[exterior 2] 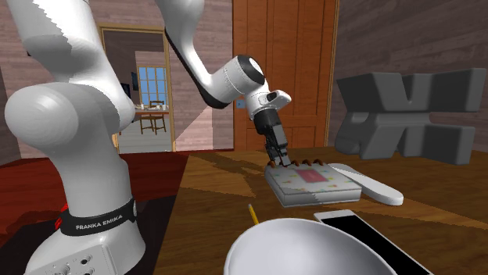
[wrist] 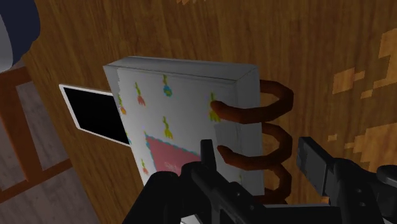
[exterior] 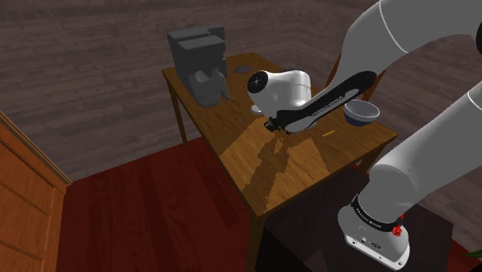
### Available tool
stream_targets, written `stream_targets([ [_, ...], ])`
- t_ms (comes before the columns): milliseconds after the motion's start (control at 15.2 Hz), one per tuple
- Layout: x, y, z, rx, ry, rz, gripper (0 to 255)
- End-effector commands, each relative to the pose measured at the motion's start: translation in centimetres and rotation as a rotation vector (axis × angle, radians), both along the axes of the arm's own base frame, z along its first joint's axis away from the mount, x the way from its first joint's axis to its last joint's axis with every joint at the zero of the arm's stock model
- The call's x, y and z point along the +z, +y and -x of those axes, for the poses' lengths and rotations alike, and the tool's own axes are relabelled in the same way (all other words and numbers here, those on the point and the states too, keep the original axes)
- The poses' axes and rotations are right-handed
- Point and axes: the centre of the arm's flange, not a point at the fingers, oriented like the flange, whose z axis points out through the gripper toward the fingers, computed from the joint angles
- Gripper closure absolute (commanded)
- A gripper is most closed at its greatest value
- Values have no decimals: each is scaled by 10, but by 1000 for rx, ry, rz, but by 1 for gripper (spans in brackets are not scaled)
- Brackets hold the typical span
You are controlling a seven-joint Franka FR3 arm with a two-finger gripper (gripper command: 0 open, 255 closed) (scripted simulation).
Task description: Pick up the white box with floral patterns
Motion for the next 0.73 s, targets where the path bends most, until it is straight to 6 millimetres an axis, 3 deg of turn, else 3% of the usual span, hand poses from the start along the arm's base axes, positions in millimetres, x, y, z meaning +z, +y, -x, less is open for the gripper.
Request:
stream_targets([
  [0,8,0,0,0,0,0,255],
  [660,60,0,0,0,0,0,255],
])
